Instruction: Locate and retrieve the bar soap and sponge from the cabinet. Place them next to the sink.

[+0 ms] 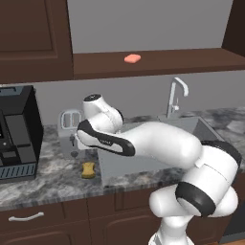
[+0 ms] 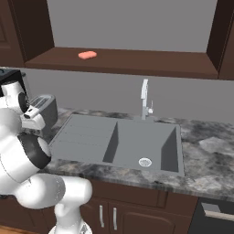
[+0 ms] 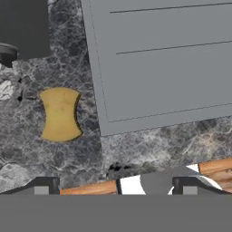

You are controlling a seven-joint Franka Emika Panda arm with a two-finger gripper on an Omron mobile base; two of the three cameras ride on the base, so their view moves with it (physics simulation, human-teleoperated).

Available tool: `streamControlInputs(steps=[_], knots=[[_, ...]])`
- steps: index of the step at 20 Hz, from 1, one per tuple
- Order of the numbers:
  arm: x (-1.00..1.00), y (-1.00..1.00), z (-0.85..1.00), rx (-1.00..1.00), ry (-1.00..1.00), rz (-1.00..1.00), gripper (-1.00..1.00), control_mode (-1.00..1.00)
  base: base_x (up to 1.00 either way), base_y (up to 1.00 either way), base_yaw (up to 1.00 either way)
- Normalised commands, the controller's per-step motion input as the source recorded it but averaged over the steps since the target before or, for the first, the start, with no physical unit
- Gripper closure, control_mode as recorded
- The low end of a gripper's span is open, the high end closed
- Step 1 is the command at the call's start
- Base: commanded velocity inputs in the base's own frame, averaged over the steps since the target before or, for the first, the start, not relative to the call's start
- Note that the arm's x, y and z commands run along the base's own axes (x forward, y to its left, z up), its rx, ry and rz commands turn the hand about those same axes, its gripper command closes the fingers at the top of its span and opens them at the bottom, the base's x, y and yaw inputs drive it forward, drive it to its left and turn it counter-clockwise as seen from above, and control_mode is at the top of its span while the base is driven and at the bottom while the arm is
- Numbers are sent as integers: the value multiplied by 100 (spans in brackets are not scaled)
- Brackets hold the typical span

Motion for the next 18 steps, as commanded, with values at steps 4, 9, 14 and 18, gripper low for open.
streamControlInputs(steps=[4, 9, 14, 18], knots=[[-42, -45, 74, -5, -1, 1, -100, -100, 0, 0, 0], [-27, -50, 74, 2, -13, 15, -100, -100, 0, 0, 0], [-33, -35, 83, 0, -23, 16, -100, -100, 0, 0, 0], [-16, -32, 91, 5, -17, 1, -100, -100, 0, 0, 0]])
